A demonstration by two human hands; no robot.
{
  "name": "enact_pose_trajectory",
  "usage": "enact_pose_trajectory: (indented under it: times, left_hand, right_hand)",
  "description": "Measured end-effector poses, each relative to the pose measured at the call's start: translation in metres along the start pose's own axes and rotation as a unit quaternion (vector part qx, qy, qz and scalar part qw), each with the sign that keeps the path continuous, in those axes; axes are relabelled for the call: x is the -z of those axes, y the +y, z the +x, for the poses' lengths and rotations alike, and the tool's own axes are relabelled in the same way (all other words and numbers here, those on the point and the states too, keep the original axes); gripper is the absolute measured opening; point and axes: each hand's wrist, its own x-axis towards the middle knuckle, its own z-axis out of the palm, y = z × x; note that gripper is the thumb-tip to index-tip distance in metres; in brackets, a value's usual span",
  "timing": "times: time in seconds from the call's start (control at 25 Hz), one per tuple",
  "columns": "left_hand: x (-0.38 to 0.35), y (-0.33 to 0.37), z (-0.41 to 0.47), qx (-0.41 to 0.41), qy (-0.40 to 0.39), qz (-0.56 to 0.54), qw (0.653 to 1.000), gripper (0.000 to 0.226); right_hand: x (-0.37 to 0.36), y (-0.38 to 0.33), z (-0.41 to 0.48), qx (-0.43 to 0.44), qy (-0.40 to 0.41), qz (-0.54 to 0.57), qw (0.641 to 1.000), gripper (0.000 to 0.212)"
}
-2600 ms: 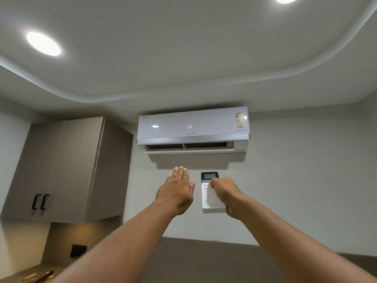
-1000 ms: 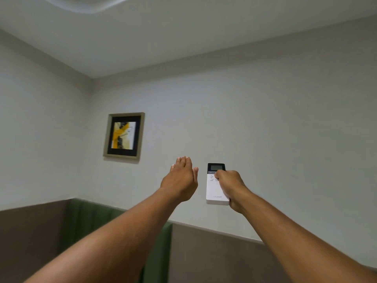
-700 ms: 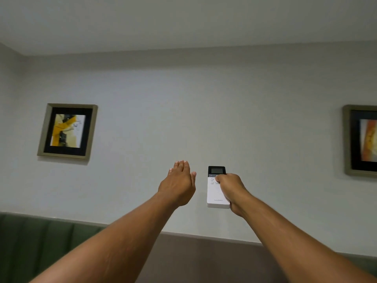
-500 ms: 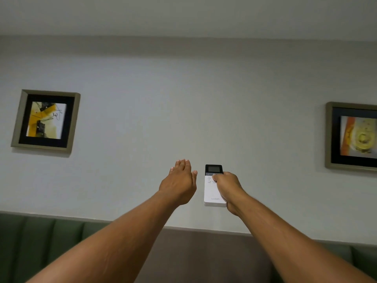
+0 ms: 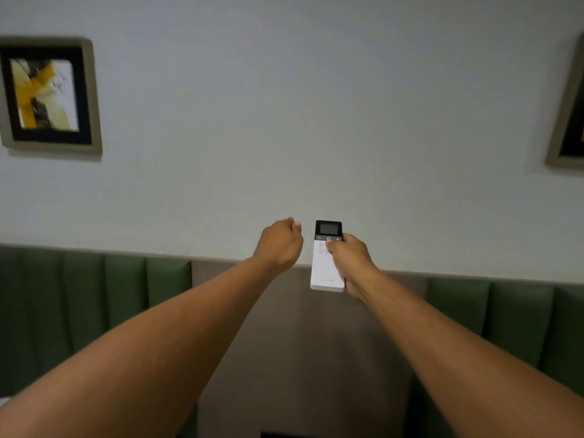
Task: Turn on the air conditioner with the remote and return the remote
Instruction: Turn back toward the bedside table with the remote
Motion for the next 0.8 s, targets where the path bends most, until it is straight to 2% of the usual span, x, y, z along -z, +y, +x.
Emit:
enact_pose_trajectory:
  times: [0.16,0.28,0.36,0.44,0.56,0.8]
  left_hand:
    - [-0.067,-0.065,-0.042,0.104,-0.071,-0.066,0.990,0.035]
    - [-0.128,-0.118,-0.084,0.251,-0.110,-0.184,0.944,0.026]
    - [-0.175,-0.164,-0.116,0.324,-0.128,-0.203,0.915,0.021]
    - [-0.222,-0.213,-0.149,0.392,-0.137,-0.221,0.882,0.026]
    - [-0.292,-0.289,-0.209,0.476,-0.134,-0.232,0.837,0.033]
    - [-0.423,-0.408,-0.349,0.587,-0.157,-0.208,0.767,0.027]
  right_hand:
    - [-0.025,0.111,0.013,-0.073,-0.018,0.012,0.997,0.025]
    - [-0.046,0.206,0.017,-0.123,-0.018,0.003,0.992,0.032]
    - [-0.059,0.282,0.015,-0.174,-0.013,0.003,0.985,0.038]
    - [-0.069,0.361,0.011,-0.222,-0.011,0.015,0.975,0.042]
    - [-0.078,0.479,-0.002,-0.289,-0.010,0.012,0.957,0.046]
    - [-0.076,0.692,-0.049,-0.398,0.021,0.069,0.915,0.039]
